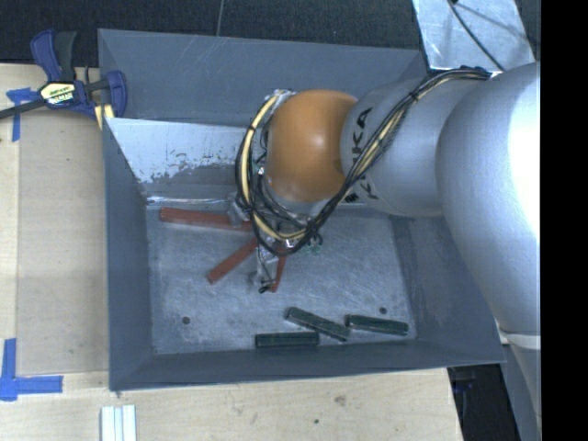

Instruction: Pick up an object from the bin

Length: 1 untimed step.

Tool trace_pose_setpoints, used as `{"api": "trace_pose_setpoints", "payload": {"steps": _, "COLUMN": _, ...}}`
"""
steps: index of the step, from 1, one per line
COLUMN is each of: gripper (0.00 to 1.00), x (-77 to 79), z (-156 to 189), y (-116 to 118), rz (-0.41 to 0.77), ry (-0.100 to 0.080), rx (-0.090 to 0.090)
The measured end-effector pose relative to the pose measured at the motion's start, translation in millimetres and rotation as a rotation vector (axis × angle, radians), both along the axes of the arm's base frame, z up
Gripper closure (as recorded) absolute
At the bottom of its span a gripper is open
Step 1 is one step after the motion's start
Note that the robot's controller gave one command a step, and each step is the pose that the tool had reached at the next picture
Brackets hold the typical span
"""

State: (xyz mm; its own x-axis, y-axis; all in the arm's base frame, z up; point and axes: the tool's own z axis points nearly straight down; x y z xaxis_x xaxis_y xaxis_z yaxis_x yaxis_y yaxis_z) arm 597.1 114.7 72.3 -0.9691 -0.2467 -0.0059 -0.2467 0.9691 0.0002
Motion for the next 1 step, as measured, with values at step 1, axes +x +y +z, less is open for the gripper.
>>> {"api": "trace_pose_setpoints", "payload": {"steps": 1, "gripper": 1.00, "x": -5.4, "z": 4.1, "y": 9.5, "rz": -0.037, "ry": -0.009, "rx": 0.003}}
